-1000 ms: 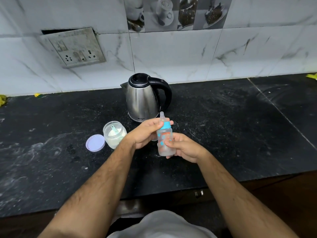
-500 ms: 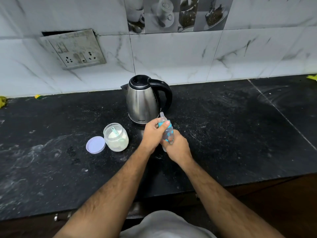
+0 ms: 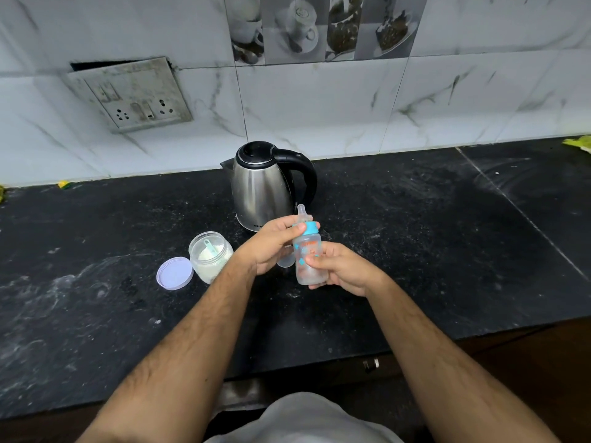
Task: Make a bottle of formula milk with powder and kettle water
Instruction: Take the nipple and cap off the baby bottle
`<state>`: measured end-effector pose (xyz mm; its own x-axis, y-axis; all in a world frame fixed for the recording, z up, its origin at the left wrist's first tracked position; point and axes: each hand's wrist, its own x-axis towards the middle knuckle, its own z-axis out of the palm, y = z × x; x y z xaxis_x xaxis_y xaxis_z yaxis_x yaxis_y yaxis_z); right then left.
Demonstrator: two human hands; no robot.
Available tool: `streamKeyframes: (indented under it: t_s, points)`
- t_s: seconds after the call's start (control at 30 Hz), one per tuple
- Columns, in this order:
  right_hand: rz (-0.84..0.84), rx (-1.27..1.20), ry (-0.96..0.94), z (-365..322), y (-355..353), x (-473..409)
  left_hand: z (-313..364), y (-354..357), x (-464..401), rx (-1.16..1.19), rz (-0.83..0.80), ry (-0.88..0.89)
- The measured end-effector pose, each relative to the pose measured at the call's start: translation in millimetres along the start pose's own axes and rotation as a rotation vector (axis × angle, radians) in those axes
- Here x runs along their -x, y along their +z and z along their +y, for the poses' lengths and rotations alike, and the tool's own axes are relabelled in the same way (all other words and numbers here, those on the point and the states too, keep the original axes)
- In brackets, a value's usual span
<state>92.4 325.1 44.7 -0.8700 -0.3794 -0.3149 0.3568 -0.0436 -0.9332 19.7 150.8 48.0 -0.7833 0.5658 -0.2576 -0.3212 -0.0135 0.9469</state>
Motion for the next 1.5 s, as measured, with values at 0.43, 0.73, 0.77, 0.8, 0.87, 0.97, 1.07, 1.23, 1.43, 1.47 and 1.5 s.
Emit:
streamKeyframes:
  t_s: [0.43, 0.73, 0.77, 0.8, 0.87, 0.97, 1.07, 1.23, 1.43, 1.47, 1.5]
  points:
    - [0.49, 0.374, -0.004, 19.1, 17.2, -13.6, -15.6, 19.9, 4.0, 0.052, 0.243, 0.018]
    - [0.095, 0.123, -0.024, 7.8, 7.7, 3.0, -3.6, 1.0, 8.0, 0.044, -0.01, -0.05]
    - [0.088, 0.128, -0.033, 7.8, 8.2, 3.3, -2.1, 3.2, 8.2, 0.04, -0.014, -0.057]
    - [0.104, 0.137, -0.046, 8.7, 8.6, 2.5, -1.5, 6.2, 7.7, 0.028, 0.004, -0.058]
    - [0.194, 0.172, -0.07, 12.3, 9.5, -1.0, -3.1, 11.0, 6.3, -0.018, 0.078, -0.037]
    - [0.349, 0.244, -0.07, 18.6, 8.9, -8.1, -7.8, 11.3, 5.2, -0.036, 0.116, -0.004]
    - [0.427, 0.248, -0.047, 20.7, 5.8, -10.1, -11.2, 5.9, 7.0, -0.029, 0.104, -0.004]
    - [0.357, 0.237, -0.07, 18.7, 3.5, -6.4, -8.3, 4.0, 6.8, -0.025, 0.196, 0.029]
    - [0.321, 0.254, -0.104, 22.4, 5.7, -7.1, -1.1, 14.4, 2.8, -0.016, 0.149, 0.017]
    - [0.325, 0.258, -0.105, 22.9, 5.6, -7.4, -1.3, 16.5, 1.9, -0.022, 0.143, 0.015]
    - [0.328, 0.26, -0.105, 23.1, 5.3, -7.4, -1.9, 17.5, 1.4, -0.038, 0.137, 0.015]
